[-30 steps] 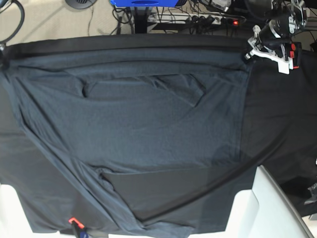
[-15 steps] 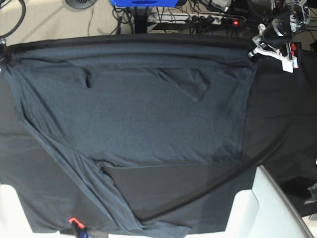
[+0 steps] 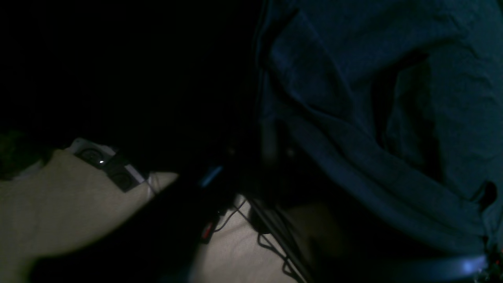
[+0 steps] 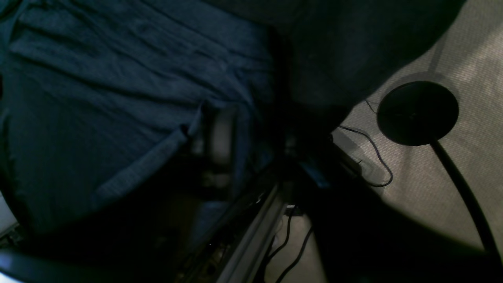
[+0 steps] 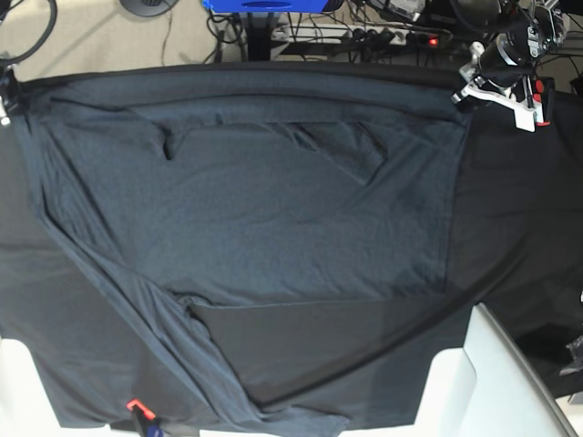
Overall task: Fold the T-shirt properly
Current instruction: 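Pull the shirt edge with the left gripper away from the right gripper, then move the right gripper down along the shirt side and grasp it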
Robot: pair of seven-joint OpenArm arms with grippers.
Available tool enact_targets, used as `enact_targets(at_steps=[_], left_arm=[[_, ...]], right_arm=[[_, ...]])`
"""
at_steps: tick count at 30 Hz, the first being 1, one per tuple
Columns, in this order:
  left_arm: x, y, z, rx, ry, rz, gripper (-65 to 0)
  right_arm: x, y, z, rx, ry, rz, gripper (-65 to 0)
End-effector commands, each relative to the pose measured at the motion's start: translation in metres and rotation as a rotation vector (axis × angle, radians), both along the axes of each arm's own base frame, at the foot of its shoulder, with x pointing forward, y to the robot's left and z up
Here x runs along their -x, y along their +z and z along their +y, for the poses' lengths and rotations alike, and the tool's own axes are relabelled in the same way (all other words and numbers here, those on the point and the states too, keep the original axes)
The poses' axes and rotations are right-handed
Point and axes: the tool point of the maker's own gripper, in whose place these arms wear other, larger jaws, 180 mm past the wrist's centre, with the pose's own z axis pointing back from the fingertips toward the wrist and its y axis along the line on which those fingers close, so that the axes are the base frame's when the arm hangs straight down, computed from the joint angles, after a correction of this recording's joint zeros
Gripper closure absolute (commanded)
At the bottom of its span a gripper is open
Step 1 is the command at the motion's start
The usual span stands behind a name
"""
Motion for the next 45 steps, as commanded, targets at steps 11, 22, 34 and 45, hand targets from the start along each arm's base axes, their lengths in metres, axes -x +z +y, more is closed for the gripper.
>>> enact_targets(at_steps=[11,22,34,45], left_arm=[[-0.013,0.023,0.034,-0.096,0.077,-0.127,-65.0],[-0.051,0.096,0.128,-0.297,0.162,-0.282,-65.0],[-0.098,0.09,0.081,-0.242,-0.04,-0.271,-65.0],[-0.098,0.09,0.082,-0.245,-0.041,-0.271,-65.0]], right_arm=[[-0.009,0.015,-0.017,0.049,-0.005,-0.04,-34.2],[-0.076,0.062,-0.074,0.341,0.161,-0.05,-41.3],[-0.212,0.023,0.003,0.539,0.765,-0.058,-41.7],[-0.213,-0.004,0.008,0.486,0.705,-0.096,-28.8]])
